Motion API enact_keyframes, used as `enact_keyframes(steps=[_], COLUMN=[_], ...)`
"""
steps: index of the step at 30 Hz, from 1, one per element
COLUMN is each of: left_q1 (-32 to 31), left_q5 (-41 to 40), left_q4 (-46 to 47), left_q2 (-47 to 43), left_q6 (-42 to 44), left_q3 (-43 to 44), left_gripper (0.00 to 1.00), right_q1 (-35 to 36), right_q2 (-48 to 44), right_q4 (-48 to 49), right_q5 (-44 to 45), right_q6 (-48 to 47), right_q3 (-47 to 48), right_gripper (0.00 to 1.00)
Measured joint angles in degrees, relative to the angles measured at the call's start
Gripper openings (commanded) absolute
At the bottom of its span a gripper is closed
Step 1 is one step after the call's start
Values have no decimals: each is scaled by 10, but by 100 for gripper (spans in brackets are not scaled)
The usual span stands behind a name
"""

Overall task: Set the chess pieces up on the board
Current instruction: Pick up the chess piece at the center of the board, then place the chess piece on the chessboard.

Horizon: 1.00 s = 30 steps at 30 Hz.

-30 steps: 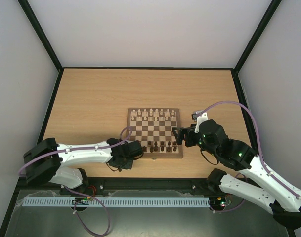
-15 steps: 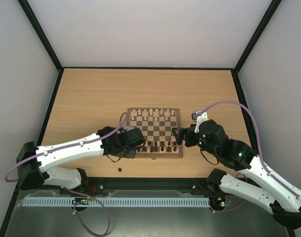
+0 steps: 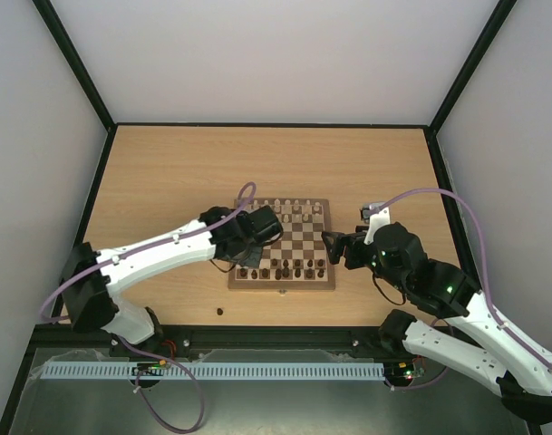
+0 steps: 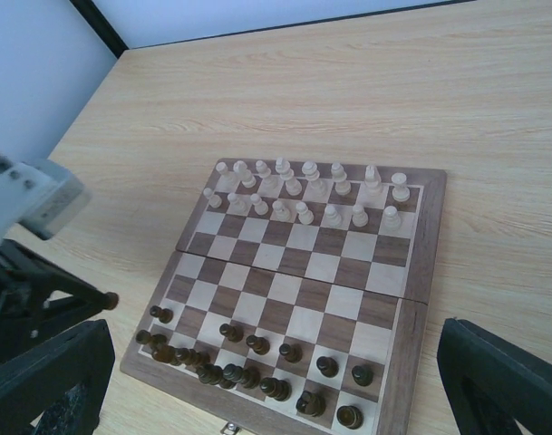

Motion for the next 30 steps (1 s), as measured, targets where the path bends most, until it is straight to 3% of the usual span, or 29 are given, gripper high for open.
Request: enact_keyframes(steps=[11,30], left_q1=[3,3], left_q5=[23,50], left_q4=[68,133], left_q2=[103,151], left_q6=[54,61], left_q3=[35,22], left_gripper=[8,8], right_q1=[0,0], right_q2=[-1,0], right_q4=[0,0], right_q5=[4,3], right_q6=[2,2], right_q3=[0,0], right_gripper=[99,99])
